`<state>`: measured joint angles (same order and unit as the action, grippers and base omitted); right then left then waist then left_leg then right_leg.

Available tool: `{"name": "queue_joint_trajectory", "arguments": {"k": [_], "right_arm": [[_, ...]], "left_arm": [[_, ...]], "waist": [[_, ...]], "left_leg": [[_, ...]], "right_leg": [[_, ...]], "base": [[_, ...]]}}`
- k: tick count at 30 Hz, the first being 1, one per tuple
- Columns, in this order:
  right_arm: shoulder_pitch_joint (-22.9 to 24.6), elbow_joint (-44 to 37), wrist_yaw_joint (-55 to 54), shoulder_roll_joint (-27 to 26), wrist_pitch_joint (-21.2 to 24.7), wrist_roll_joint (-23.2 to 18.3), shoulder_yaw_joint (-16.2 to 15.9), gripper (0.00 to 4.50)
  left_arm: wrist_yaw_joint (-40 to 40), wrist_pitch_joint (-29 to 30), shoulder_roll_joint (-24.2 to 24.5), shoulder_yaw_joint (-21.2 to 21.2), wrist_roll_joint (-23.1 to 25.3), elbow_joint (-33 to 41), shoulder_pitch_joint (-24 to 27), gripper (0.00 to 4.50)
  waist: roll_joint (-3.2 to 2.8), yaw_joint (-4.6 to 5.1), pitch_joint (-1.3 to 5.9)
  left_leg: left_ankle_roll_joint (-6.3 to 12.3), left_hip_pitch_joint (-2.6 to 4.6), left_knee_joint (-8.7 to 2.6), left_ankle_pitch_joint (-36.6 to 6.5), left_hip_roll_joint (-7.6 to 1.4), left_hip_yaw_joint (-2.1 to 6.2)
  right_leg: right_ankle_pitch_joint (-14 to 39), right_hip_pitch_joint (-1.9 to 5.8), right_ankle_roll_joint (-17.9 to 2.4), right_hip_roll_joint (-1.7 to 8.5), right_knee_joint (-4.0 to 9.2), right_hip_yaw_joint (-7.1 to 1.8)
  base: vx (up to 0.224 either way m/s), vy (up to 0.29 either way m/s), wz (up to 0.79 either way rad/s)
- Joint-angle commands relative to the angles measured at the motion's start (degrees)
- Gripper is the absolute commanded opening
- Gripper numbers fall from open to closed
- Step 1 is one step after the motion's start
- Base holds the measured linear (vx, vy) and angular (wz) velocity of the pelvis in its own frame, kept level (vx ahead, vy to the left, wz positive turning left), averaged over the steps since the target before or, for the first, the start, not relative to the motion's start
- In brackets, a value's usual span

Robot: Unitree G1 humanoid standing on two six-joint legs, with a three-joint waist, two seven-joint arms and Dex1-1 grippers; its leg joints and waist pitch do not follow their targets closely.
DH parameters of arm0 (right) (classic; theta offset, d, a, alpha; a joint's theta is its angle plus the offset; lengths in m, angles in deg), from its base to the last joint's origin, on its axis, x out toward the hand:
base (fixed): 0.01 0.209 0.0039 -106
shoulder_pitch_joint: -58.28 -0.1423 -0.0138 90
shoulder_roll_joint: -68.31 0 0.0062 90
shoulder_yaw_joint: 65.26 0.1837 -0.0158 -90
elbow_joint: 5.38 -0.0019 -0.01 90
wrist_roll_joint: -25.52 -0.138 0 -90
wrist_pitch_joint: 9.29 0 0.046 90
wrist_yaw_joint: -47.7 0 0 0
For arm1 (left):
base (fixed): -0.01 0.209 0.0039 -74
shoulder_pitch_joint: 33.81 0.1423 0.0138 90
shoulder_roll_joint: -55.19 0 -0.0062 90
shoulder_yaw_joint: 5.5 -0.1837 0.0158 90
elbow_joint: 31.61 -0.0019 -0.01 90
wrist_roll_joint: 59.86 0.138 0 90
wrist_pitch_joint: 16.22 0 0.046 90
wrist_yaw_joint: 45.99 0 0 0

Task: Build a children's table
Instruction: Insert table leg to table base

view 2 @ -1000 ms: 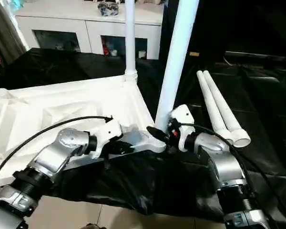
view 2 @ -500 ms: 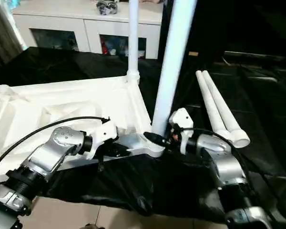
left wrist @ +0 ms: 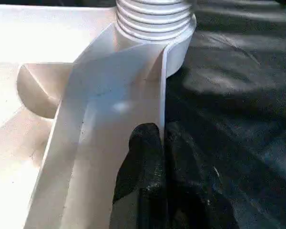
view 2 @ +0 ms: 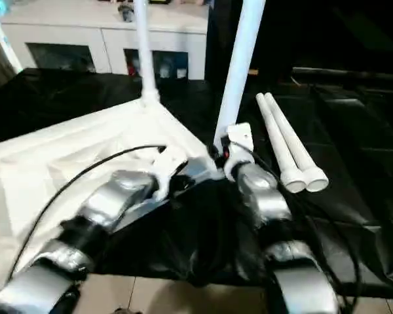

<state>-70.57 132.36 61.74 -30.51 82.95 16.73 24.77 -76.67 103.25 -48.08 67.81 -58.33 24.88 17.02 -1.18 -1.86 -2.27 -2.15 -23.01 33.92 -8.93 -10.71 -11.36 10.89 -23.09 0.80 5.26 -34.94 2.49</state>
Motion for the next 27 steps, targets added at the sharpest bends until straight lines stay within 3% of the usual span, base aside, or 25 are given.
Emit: {"name": "queue_joint_trajectory", "arguments": {"k": [1,7,10,12,18,22,27], "right_arm": [[2.24,6.11,-2.15,-1.53,2.35,0.77,0.25,1.93],[1.92,7.85,-1.37,-2.91,1.11,1.47,-0.39,1.93],[1.43,8.83,-0.49,-3.07,1.52,1.84,-0.46,1.93],[1.29,8.87,0.2,-3.13,1.25,1.65,-0.32,2.49],[-0.15,6.84,3.18,-2.59,-0.45,1.46,-0.17,3.07],[-0.01,3.69,5.7,-1.84,-0.21,1.44,-0.65,3.44],[1.75,-2.74,10.61,0.34,1.2,1.55,-2.07,3.88]], "left_arm": [[5.99,-2.13,0.41,4.33,1.02,1.27,-4.02,0.0],[3.35,-2.31,0.98,2.44,1.31,2.78,-3.08,0.0],[1.76,-3.53,1.53,1.43,1.36,3.19,-2.62,0.0],[0.83,-4.23,1.85,0.9,1.33,3.48,-2.43,0.0],[-3.12,-6.15,3.45,-1.16,1.37,5.11,-1.54,0.0],[-4.26,-6.51,4.23,-1.6,1.32,5.85,-0.84,0.0],[-7.75,-8.25,6.15,-2.6,0.96,7.22,0.64,0.0]], "waist": [[0.13,-0.17,3.32],[0.04,-0.43,3.53],[-0.04,-0.3,3.4],[0.0,-0.25,3.28],[-0.2,-0.15,3.17],[-0.24,-0.28,3.33],[-0.25,-0.53,3.49]], "left_leg": [[-0.73,1.56,-4.46,-21.89,-1.77,1.53],[0.78,1.41,-4.32,-18.21,-1.89,1.28],[0.71,1.45,-4.45,-19.31,-1.88,1.29],[0.31,1.55,-4.54,-20.73,-1.91,1.32],[-0.32,1.66,-4.71,-22.27,-2.04,1.39],[0.08,1.47,-4.64,-19.81,-2.08,1.29],[2.12,1.32,-4.28,-15.05,-2.07,1.02]], "right_leg": [[17.39,1.64,-10.77,2.6,5.49,-1.32],[11.14,2.01,-12.26,2.47,4.85,-1.31],[12.32,2.0,-12.47,2.49,4.97,-1.25],[14.45,1.87,-11.98,2.53,5.24,-1.27],[16.43,1.66,-11.56,2.57,5.42,-1.35],[12.8,1.96,-12.66,2.55,4.94,-1.41],[6.54,2.36,-14.16,2.5,4.39,-1.43]], "base": [[0.0,0.0,0.0],[0.0,0.0,0.0],[0.0,0.0,0.0],[0.0,0.0,0.0],[0.0,0.0,0.0],[0.0,0.0,0.0],[0.0,0.0,0.0]]}}
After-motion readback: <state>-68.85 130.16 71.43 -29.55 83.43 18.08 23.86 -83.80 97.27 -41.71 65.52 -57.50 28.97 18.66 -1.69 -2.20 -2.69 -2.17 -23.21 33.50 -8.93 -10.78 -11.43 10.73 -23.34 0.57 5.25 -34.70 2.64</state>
